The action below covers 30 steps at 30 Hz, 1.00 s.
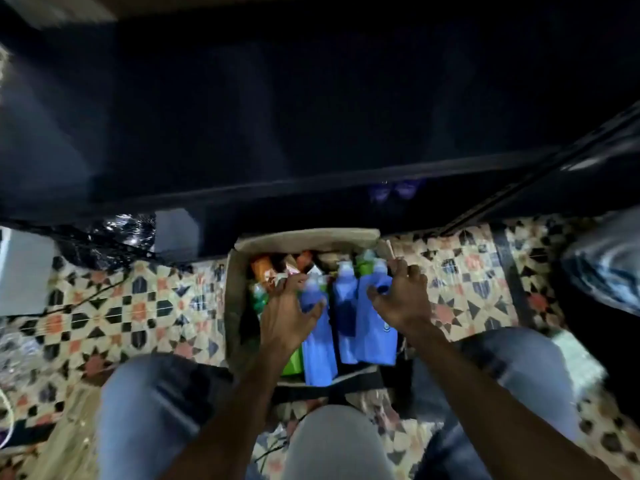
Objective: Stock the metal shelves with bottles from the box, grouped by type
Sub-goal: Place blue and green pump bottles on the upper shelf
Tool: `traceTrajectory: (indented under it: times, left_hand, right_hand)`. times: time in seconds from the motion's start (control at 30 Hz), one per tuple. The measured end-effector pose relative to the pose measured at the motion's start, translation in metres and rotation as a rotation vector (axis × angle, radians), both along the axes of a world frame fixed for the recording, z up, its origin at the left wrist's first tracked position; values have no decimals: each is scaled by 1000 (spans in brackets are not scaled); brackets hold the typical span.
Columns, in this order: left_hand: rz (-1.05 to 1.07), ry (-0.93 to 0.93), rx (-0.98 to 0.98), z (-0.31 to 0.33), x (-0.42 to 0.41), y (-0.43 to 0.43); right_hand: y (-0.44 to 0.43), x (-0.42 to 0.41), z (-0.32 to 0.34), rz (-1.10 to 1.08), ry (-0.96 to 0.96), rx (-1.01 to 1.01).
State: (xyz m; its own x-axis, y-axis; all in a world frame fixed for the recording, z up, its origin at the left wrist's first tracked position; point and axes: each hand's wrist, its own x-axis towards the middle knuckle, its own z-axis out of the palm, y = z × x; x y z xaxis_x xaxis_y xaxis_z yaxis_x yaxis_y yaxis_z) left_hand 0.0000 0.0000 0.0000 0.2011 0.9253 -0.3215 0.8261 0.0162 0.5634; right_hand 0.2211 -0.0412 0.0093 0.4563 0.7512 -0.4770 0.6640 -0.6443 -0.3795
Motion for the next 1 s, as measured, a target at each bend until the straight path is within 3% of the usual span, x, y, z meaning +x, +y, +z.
traceTrajectory:
  times: [0.13,0.33,0.63,0.83,1.0]
  left_hand:
    - [35,-24,-28,-38,3,-16]
    - [122,-130,-9,-71,7,-41]
    - [86,180,-126,-58,8,-70]
    - [38,224,-249,-51,13,-58]
    - [46,271,-224,-55,21,-60]
  right_hand:
    - [-2,-10,-33,-34,-42,-51]
    - [-25,-31,-55,-121,-132,59]
    - [-61,-55,-52,-206,2,-38]
    - [-56,-47,-62,-274,179,-140]
    - [-54,-47,-74,-324,158,-127]
